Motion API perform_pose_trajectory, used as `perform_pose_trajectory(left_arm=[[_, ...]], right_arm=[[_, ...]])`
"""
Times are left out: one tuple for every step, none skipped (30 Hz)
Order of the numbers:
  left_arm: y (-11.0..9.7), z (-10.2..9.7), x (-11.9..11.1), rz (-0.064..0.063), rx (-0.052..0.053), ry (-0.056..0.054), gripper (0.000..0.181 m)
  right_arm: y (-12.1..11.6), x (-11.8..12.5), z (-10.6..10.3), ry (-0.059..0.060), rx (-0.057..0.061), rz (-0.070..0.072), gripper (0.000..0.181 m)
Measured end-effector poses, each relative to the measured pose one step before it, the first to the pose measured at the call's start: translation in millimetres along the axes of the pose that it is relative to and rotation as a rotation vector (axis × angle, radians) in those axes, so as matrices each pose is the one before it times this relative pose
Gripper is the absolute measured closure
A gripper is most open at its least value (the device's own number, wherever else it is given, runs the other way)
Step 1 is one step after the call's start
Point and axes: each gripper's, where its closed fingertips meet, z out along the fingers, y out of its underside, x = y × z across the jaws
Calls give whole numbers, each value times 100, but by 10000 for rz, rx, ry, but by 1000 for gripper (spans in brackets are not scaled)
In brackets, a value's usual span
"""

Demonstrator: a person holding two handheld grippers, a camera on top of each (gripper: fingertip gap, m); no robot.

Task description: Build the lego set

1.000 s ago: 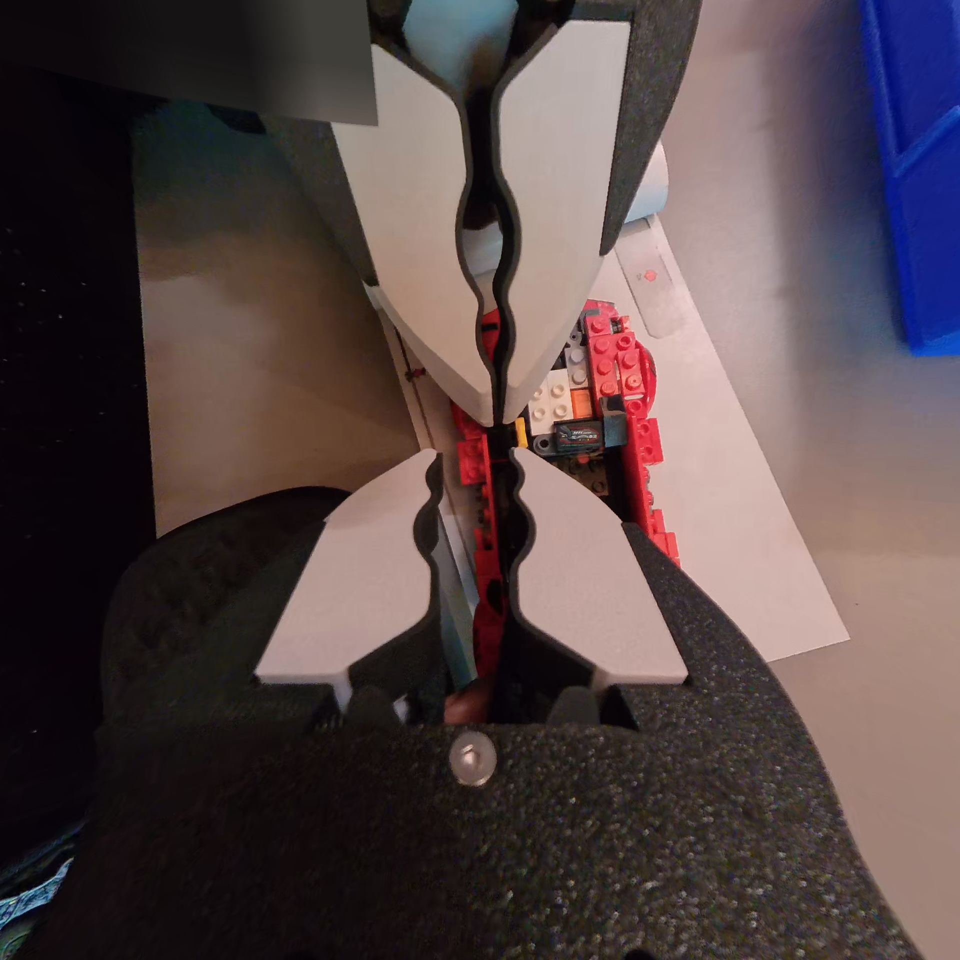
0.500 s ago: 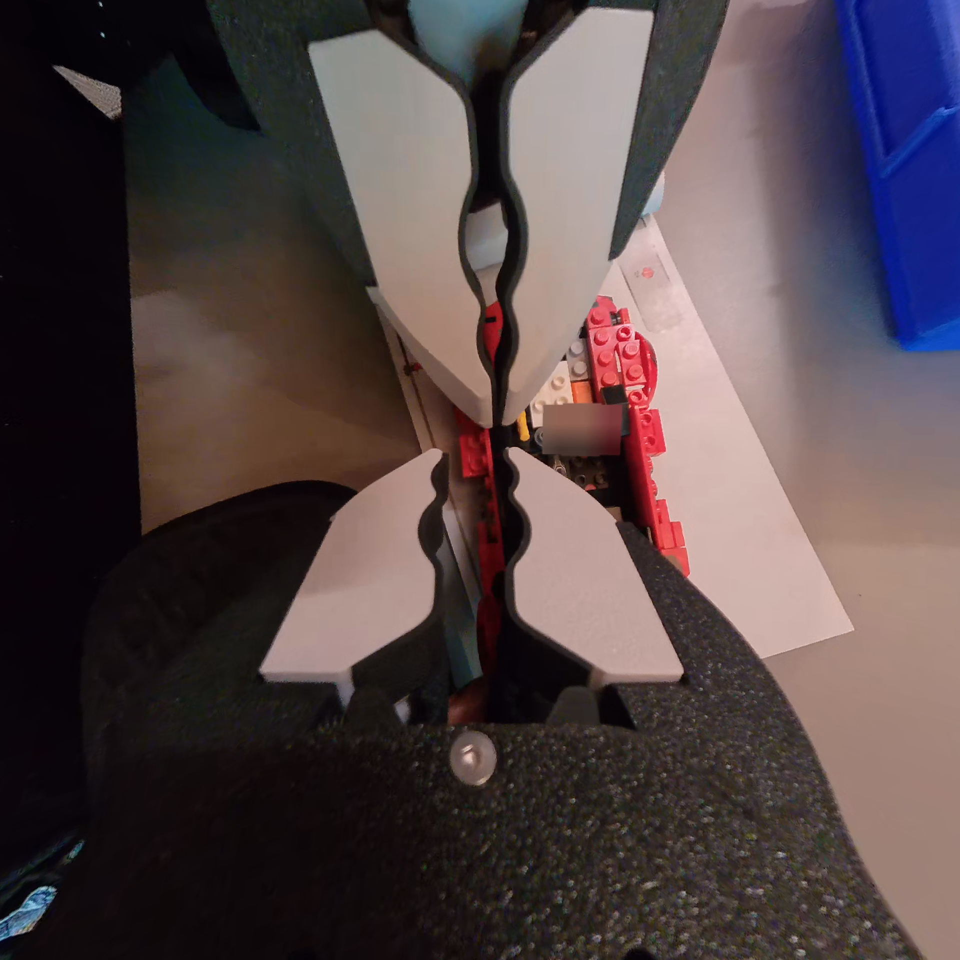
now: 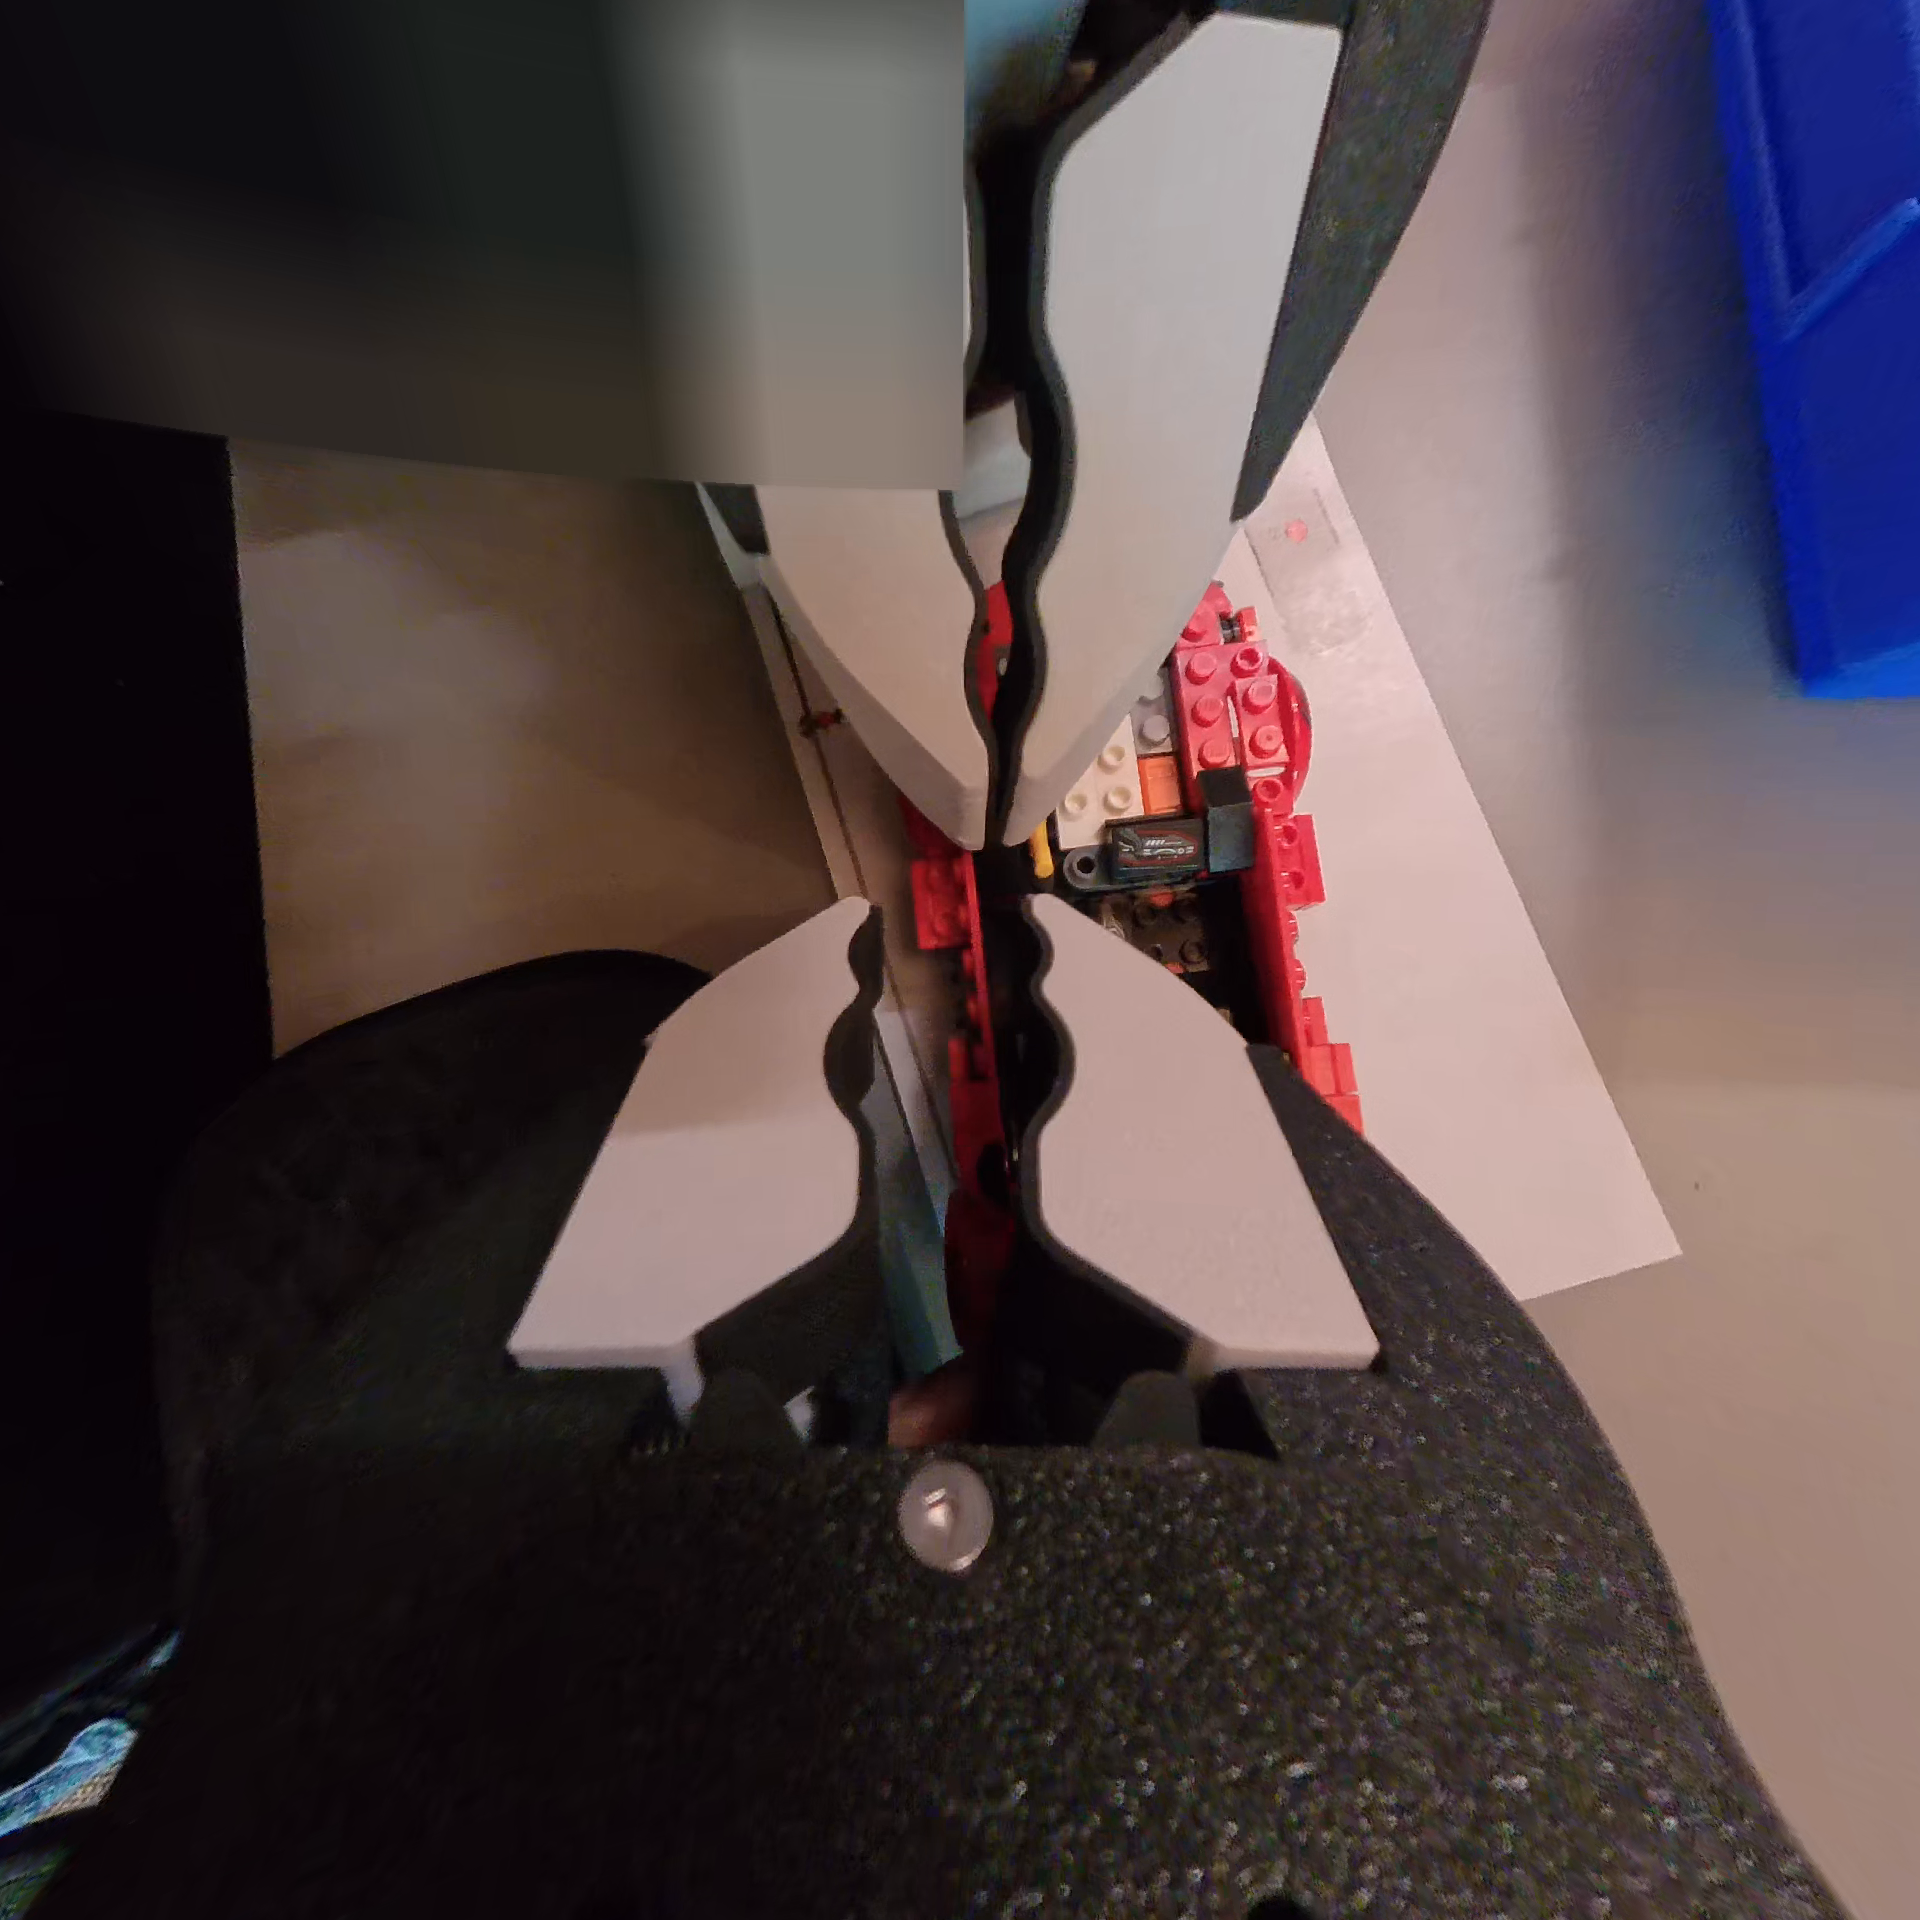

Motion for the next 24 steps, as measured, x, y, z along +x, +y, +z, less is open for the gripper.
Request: perform_pose_trajectory(left_arm=[[-1,-49,0,-156,78,80,181],[-144,-172,-36,-96,186,35,181],[-461,-355,-22,-89,369,11,181],[-500,-448,266,-54,344,177,181],[-410,-484,39,-30,289,19,181],[5,-417,-317,-1,32,-195,181],[385,-259,-366,23,-180,-205,181],[499,-52,-237,15,-205,-113,181],[464,152,59,16,-196,51,181],[318,256,144,60,-146,42,181],[144,266,51,82,-80,-36,181],[-44,209,100,81,-7,-2,181],[-193,152,49,62,80,-10,181],[-168,146,-11,60,61,-25,181],[-27,149,24,74,-34,5,181],[22,142,3,75,-59,-15,181],[78,153,75,70,-79,33,181],[111,160,51,45,-85,23,181],[46,100,50,8,-26,29,181],[11,5,7,-38,-15,22,181],[20,9,6,-58,-45,23,181],[16,4,3,2,-37,7,181],[11,0,-8,-11,-28,11,181],[14,9,7,4,-36,-6,181]], right_arm=[[-10,27,-62,24,-18,-16,156],[-45,-10,-3,4,10,-18,156],[-7,-56,25,-28,-10,-2,155],[12,-55,46,-23,-34,-10,155],[9,-6,17,6,-24,-25,155],[-54,25,1,17,14,-14,155],[-84,41,-39,12,40,8,155],[-116,59,-35,13,62,13,155],[-95,25,-12,-9,59,9,156],[-23,13,23,-17,15,12,156],[32,20,42,-6,-14,2,156],[29,-15,47,-9,-11,-12,156],[22,8,23,16,1,-23,157],[-10,3,-11,8,18,-15,157],[-2,-10,-6,-10,15,16,157],[7,-10,2,-5,12,14,157],[2,4,3,-3,17,11,157],[4,-8,3,-7,14,7,157],[16,-29,10,-13,8,-1,156],[1,-1,2,-3,22,1,156],[4,9,14,-8,16,11,156],[5,-3,-1,-14,16,13,156],[-6,4,8,-14,19,7,156],[-1,7,6,-7,13,1,156]])
